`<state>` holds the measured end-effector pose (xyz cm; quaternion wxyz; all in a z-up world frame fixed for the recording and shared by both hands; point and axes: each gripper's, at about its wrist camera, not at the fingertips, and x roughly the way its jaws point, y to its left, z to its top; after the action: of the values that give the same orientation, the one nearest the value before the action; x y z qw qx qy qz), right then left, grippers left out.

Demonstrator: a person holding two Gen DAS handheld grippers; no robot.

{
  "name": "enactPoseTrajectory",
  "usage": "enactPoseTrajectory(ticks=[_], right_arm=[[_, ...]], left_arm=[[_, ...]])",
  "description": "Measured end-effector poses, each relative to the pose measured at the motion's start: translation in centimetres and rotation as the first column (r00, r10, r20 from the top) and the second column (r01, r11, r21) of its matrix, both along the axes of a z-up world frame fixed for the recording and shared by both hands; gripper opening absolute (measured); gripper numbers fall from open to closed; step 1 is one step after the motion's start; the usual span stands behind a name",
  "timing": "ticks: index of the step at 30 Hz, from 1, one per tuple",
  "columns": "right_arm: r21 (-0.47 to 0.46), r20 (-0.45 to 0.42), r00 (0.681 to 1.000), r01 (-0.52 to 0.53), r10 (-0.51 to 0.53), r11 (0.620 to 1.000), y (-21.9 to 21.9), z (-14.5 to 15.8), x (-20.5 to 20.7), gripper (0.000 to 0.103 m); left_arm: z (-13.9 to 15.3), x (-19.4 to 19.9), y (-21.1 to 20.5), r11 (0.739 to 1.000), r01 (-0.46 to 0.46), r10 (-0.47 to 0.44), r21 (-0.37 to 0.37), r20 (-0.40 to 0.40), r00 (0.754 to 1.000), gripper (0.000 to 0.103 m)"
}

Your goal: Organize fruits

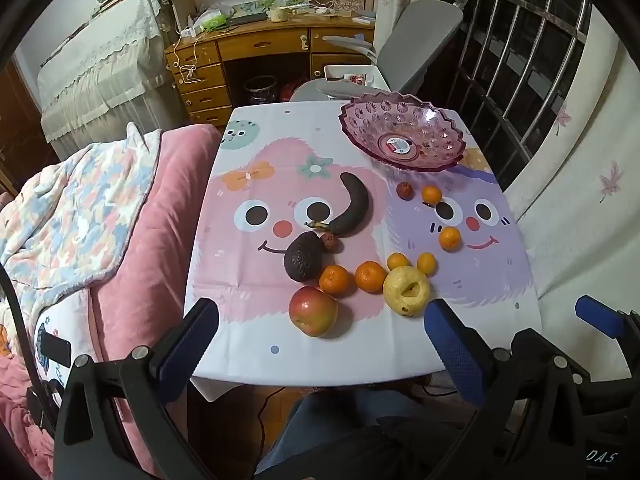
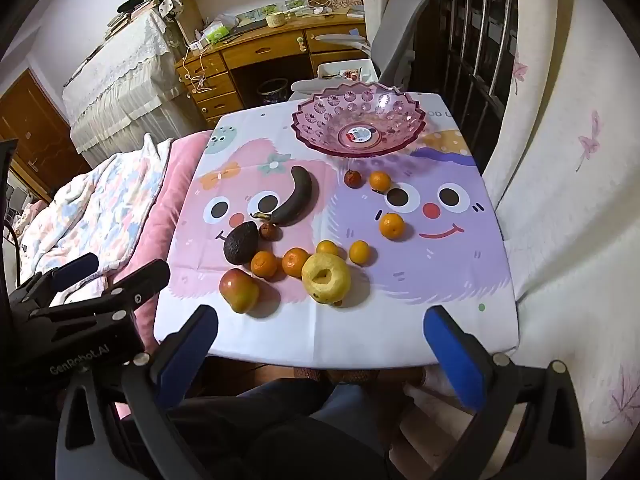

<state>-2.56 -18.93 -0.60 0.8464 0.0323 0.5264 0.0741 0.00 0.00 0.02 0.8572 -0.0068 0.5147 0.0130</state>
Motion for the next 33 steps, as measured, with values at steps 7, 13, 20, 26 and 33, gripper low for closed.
enactPoseTrajectory(ticks=[7,13,20,26,33], right_arm=[[-0.002,-0.004,1.000,-0.006,0.006,1.000,-0.1,0.0,0.4,0.103],[0.002,-0.002,1.000,-0.009,0.009,1.000,0.5,0.0,0.5,0.103],[0.008,0.005,1.000,-0.017,0.017,1.000,0.5,0.2,0.8,0.103],[0.013,0.017,0.999,-0.031,0.031,0.999,0.3,0.2,1.1,0.103],[0.011,0.022,0.999,-0.029,0.029,1.000,0.7,0.5,1.2,0.103]], left_arm=[[0.1,0.1,0.3,1.000,-0.008,0.008,-0.005,0.004,1.000,0.102],[0.2,0.5,0.0,1.000,-0.006,0.006,-0.003,0.007,1.000,0.102],[0.3,0.8,-0.1,1.000,-0.004,0.004,0.000,0.019,1.000,0.102],[0.4,1.0,-0.1,1.000,-0.003,0.003,0.000,0.023,1.000,0.102],[0.5,1.3,0.3,1.000,-0.015,0.015,0.008,0.021,1.000,0.102]])
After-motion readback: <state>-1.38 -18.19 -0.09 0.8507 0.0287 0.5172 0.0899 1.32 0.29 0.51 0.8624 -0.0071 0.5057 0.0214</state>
